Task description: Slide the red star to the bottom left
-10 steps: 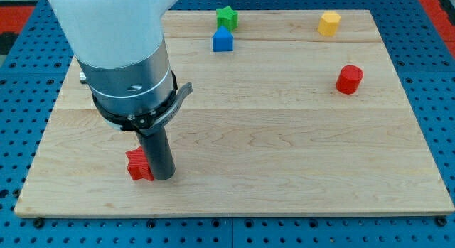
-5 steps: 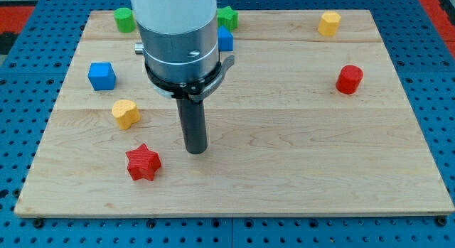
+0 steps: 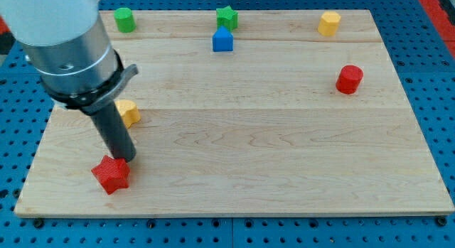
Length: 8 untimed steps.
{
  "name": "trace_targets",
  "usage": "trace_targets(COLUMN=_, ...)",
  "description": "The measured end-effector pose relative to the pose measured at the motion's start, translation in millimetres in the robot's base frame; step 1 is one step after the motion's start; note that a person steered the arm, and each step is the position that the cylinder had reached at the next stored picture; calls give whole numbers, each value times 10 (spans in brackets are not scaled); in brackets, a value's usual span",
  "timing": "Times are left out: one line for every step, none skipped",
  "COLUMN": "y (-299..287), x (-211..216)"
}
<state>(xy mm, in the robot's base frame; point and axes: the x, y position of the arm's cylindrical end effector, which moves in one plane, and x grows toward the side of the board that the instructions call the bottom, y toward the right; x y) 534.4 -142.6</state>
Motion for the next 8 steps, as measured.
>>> trace_targets(y=486, x=1)
trace_targets(y=714, x=146)
trace_targets(y=708, x=191)
trace_targets(y=708, x=191)
trace_targets(y=445, x=191)
trace_targets(y=81, x=191)
trace_targets(y=-143, x=191)
trace_targets(y=-310, x=191)
